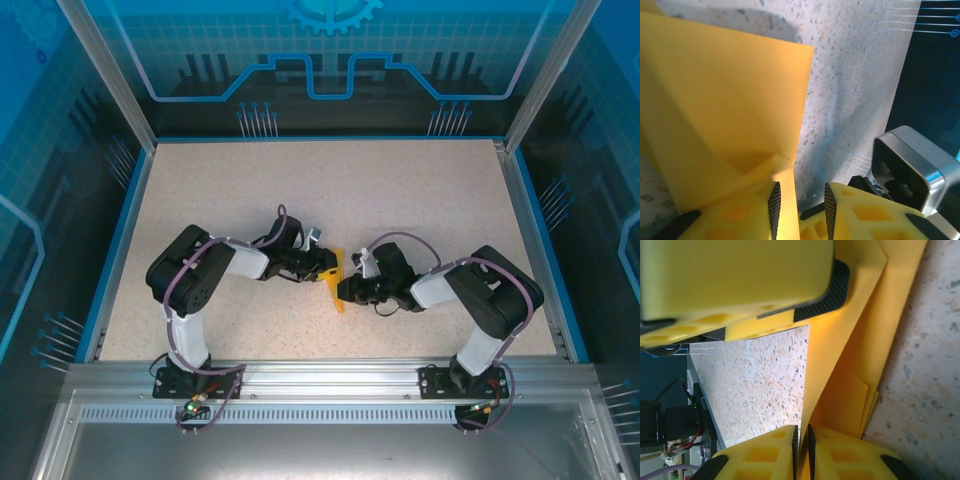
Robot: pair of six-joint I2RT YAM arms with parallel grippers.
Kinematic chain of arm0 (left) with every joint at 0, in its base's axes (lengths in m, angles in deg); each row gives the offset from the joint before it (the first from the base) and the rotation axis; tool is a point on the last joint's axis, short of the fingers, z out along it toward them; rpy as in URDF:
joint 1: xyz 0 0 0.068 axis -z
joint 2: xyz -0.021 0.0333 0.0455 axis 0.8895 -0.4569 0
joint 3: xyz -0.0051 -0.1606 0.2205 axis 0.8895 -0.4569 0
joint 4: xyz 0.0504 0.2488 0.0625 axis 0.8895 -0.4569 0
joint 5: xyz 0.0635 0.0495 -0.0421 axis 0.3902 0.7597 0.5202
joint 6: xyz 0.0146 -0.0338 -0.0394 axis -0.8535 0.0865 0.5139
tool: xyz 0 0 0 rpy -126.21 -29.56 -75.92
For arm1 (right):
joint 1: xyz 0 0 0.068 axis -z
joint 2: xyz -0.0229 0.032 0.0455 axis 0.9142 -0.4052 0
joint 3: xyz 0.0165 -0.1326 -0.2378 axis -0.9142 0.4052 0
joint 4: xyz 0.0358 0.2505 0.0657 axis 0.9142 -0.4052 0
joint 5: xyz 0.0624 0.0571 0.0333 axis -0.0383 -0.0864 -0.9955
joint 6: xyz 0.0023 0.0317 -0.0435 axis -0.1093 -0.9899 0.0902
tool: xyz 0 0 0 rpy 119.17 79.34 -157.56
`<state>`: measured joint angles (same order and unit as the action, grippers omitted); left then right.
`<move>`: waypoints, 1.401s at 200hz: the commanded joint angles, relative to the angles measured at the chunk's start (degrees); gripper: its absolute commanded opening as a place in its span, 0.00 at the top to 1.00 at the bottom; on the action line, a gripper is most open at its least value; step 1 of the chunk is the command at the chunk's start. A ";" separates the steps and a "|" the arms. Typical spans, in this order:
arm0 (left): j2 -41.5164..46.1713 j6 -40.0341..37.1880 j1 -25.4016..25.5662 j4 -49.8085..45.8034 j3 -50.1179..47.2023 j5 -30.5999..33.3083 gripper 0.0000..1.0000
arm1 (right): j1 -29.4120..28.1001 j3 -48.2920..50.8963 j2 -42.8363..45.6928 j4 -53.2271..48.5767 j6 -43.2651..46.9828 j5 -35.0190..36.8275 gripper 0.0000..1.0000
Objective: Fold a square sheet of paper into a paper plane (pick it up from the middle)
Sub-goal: Fold the wing for the fifth time at the center of the table.
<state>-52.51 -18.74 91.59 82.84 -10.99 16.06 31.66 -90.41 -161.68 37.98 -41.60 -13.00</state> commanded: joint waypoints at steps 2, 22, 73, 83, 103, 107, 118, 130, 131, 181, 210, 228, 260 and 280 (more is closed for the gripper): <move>-0.98 -2.34 0.38 -2.27 0.31 -0.39 0.68 | -1.31 -0.70 0.50 -7.47 0.78 6.15 0.82; -0.98 -3.34 0.35 -3.37 0.05 -0.05 0.68 | -1.71 -1.40 2.82 -10.46 0.81 7.35 0.81; -1.60 -3.47 0.36 -3.85 1.05 -0.39 0.68 | -3.25 -2.14 6.13 -15.40 1.96 8.46 0.84; -1.69 -3.58 0.40 -4.15 1.21 -0.41 0.68 | -3.46 -2.24 5.96 -16.98 2.18 8.25 0.85; -1.77 -3.53 0.37 -4.46 1.31 -0.27 0.69 | -4.20 -2.34 5.86 -16.71 2.01 7.35 0.88; -1.82 -3.45 0.40 -4.51 1.27 -0.31 0.69 | -4.46 -2.46 5.88 -16.86 2.06 7.37 0.88; -1.78 -3.39 0.38 -4.56 1.31 -0.24 0.69 | -4.92 -2.84 5.91 -17.74 2.29 7.45 0.88; -1.69 -3.33 0.34 -4.61 1.22 -0.14 0.69 | -5.35 -3.31 6.15 -18.39 2.70 7.37 0.88; -1.69 -3.33 0.37 -4.61 1.22 -0.14 0.69 | -5.41 -3.39 6.21 -18.43 2.75 7.34 0.88; -1.82 -2.97 0.33 -4.87 1.08 0.15 0.69 | -5.87 -4.10 7.53 -21.98 2.53 7.86 0.88; -1.86 -3.07 0.40 -4.97 1.12 0.04 0.69 | -6.26 -3.63 9.12 -22.31 2.16 7.50 0.87; -1.86 -3.00 0.40 -4.94 1.14 0.02 0.69 | -6.37 -4.13 9.97 -23.53 2.54 7.66 0.86; -1.89 -3.07 0.49 -5.12 1.22 -0.17 0.69 | -6.44 -4.75 9.98 -24.13 2.59 8.46 0.87; -2.00 -3.09 0.54 -5.22 1.22 -0.23 0.69 | -6.59 -4.88 8.80 -23.47 2.59 7.60 0.90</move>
<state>-52.59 -20.47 91.65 80.92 -10.37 16.03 26.24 -94.14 -152.46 15.75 -39.83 -4.95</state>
